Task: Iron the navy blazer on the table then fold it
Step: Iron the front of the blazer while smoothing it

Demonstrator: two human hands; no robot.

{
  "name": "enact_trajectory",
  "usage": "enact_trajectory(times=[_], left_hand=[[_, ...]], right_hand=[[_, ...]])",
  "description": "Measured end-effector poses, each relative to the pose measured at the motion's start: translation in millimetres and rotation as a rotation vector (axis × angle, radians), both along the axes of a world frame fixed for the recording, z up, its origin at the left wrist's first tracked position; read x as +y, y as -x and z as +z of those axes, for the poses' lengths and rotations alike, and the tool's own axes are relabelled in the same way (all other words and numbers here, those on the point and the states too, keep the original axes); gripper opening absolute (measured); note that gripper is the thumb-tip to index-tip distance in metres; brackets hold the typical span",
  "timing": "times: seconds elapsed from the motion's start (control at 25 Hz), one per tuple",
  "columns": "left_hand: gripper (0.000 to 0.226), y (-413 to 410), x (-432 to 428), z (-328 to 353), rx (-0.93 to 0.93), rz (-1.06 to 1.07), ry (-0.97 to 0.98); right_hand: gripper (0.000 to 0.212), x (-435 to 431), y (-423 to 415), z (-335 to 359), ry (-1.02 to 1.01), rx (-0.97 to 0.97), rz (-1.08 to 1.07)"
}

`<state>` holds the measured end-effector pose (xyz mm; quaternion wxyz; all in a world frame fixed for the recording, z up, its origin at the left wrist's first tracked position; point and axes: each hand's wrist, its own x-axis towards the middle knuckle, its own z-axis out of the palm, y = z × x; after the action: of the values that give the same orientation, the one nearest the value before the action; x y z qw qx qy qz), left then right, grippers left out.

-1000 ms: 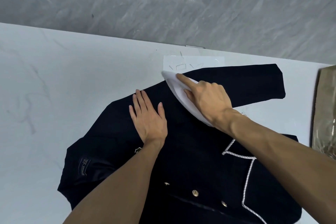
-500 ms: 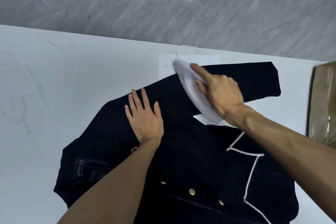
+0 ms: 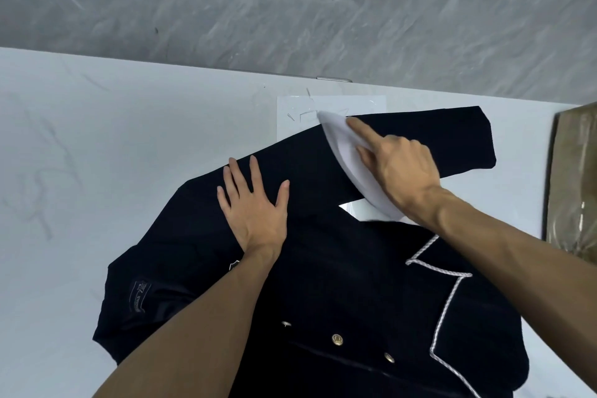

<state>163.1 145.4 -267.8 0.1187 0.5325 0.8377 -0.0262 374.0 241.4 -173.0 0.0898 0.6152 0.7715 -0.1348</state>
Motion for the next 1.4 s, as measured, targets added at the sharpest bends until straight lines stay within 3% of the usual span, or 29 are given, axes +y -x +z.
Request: enact_trajectory(times=[0.24,0.4,0.48,0.84,1.04,1.2,1.4], left_hand=[[0.066,-5,3,7,0.032,-0.032,-0.009],[0.062,-59,38,14,-0.05,-0.31,-0.079],[0.066,-82,47,8,-0.046,-0.348,-0.038],[0.06,-84,47,-3,-0.016,-0.338,-0.011],[0.059,-84,44,2,-0.176,-0.16,-0.108],[0.061,-86,46,1,-0.079,-0.205,-0.053],[0.064,-86,48,0,-0.023,-0.222,0.004]], right_hand=[[0.052,9,-23,-1,0.0,-0.013,-0.064],[0.052,11,-23,-2,-0.001,0.004,-0.062],[0.051,9,-24,-2,-0.004,0.018,-0.06],[0.058,9,-9,2,0.039,0.023,0.013],[0.056,20,-39,1,0.02,-0.017,-0.054],[0.056,19,-38,6,0.051,0.018,-0.097],[0.054,10,-4,4,0.078,0.071,-0.001]])
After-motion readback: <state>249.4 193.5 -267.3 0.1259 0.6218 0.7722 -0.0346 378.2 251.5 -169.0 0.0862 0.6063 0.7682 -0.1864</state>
